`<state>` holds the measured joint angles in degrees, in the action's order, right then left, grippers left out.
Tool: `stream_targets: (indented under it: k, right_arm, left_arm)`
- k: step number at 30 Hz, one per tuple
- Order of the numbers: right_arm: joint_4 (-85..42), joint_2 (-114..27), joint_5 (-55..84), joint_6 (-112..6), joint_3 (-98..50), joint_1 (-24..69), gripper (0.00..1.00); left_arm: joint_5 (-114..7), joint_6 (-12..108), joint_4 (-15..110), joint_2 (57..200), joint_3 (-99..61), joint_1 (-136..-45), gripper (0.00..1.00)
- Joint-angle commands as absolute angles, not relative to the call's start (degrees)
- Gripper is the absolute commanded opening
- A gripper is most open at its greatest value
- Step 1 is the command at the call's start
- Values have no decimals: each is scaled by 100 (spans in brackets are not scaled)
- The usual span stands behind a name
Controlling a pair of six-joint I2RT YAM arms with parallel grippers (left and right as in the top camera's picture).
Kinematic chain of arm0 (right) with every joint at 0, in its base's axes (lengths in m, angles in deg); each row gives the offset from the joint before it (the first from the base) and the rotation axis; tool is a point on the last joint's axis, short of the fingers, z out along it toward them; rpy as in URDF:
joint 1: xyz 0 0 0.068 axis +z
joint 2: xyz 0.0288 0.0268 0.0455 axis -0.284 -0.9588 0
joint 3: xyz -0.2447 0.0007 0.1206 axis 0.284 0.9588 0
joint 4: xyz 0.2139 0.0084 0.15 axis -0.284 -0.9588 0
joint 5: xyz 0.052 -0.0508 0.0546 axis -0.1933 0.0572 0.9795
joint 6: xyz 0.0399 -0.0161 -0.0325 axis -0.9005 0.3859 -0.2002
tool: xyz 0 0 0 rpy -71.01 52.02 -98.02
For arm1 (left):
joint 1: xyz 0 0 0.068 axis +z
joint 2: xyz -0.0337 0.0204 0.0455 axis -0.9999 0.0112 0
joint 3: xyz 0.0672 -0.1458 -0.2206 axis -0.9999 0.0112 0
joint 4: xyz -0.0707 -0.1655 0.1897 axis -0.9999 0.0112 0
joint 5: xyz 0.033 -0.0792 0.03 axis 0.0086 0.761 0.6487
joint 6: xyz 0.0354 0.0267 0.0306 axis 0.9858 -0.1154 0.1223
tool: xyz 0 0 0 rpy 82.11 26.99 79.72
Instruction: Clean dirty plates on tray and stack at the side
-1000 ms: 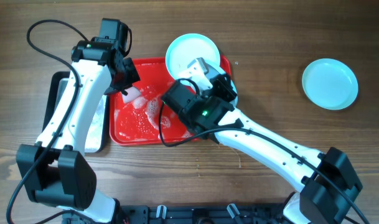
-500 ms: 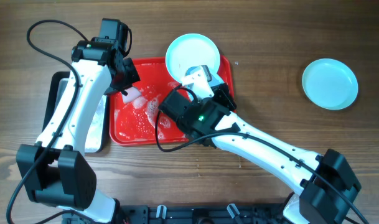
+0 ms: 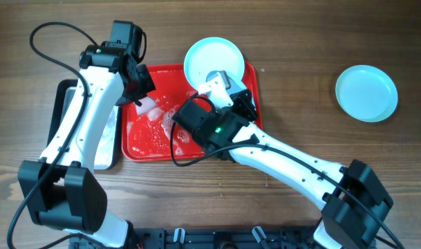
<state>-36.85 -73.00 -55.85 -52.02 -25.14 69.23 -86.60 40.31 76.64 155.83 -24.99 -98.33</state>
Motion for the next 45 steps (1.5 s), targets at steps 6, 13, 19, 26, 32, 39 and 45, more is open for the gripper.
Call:
stream_targets:
  k: [6,13,19,26,32,39,45]
  right_arm:
    - [-3856,-7520,-5476,-5126,-2538,6936,4]
    - [-3473,-7134,-6573,-4398,-2540,6936,4]
    - [-3563,-7088,-5312,-4872,-2538,6936,4]
    - [-3462,-7083,-5777,-4822,-2538,6936,4]
    - [-3493,-7083,-5952,-4651,-2538,6936,4]
    - [-3469,-7083,-5968,-4610,-2538,6936,5]
    - [-3471,-7083,-5963,-4616,-2538,6936,4]
  left_arm:
    - [-8590,4061,7669,15537,-2554,-9813,5]
    - [-8590,4059,7666,15537,-2554,-9813,4]
    - [-8592,4059,7666,15537,-2554,-9813,4]
    - [-8592,4061,7664,15537,-2554,-9813,4]
    - [-8592,4061,7642,15537,-2554,-9813,4]
    - [-8592,4059,7620,15537,-2554,-9813,4]
    - [-8592,4059,7620,15537,-2554,-9813,4]
